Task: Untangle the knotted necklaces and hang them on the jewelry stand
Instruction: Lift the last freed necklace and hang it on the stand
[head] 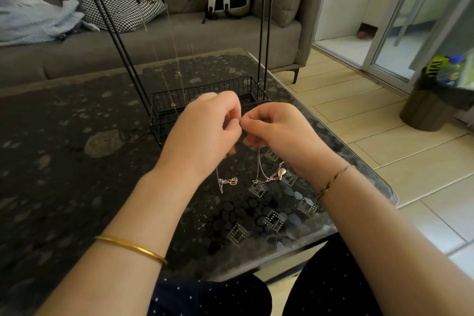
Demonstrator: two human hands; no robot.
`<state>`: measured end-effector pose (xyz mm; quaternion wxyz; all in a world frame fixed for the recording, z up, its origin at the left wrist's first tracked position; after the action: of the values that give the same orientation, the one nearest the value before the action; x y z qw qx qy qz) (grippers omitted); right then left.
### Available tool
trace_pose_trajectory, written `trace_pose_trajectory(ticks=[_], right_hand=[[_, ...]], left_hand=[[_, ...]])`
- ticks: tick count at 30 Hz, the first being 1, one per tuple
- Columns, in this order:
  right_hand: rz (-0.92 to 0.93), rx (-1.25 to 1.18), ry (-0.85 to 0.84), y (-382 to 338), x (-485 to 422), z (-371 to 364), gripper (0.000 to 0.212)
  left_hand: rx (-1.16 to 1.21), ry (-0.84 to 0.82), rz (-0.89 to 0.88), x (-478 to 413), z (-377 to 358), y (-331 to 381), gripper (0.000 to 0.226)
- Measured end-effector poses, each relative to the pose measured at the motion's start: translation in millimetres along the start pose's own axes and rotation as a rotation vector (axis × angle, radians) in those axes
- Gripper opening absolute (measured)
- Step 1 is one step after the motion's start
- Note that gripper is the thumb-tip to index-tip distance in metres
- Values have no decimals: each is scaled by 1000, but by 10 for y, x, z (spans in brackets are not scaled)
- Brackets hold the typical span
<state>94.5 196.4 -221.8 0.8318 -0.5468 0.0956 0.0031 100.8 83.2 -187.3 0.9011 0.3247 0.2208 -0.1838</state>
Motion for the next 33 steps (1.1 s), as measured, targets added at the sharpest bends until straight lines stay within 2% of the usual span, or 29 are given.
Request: trace_pose_trajectory(ticks=[2, 4, 7, 10, 14, 19, 23, 28, 33], right_hand=[[36, 35, 20, -18, -7, 19, 13], [84, 66, 47, -52, -8, 40, 9], [148, 131, 73, -93, -6, 52, 6], [170, 156, 103, -120, -6, 79, 15], [151, 141, 84, -143, 14, 80, 16], [140, 126, 96, -149, 27, 92, 8], [176, 217, 113, -176, 38, 95, 7], [295, 393, 162, -254, 56, 65, 3], [412, 563, 139, -338, 73, -22, 11]], left_hand=[[-31, -8, -17, 2, -6, 19, 11], [23, -30, 39, 5, -40, -19, 11], [248, -90, 265, 30, -136, -166, 11], [521, -137, 526, 100, -231, -309, 10], [632, -147, 658, 150, -276, -377, 8], [637, -140, 666, 143, -273, -400, 6], [574, -119, 612, 117, -238, -380, 8], [448, -86, 520, 76, -190, -352, 10], [424, -88, 572, 91, -213, -429, 8]])
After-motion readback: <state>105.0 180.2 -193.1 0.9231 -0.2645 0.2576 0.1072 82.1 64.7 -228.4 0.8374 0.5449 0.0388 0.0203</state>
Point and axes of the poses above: each hand's wrist, its own x-axis away from the middle knuckle, its own z-axis out of the back of the hand, y = z × x, the point moved 9 cm from there along -x, towards the middle knuckle, and after that the axes turned 8 degrees about y, right-handed, at the moved point
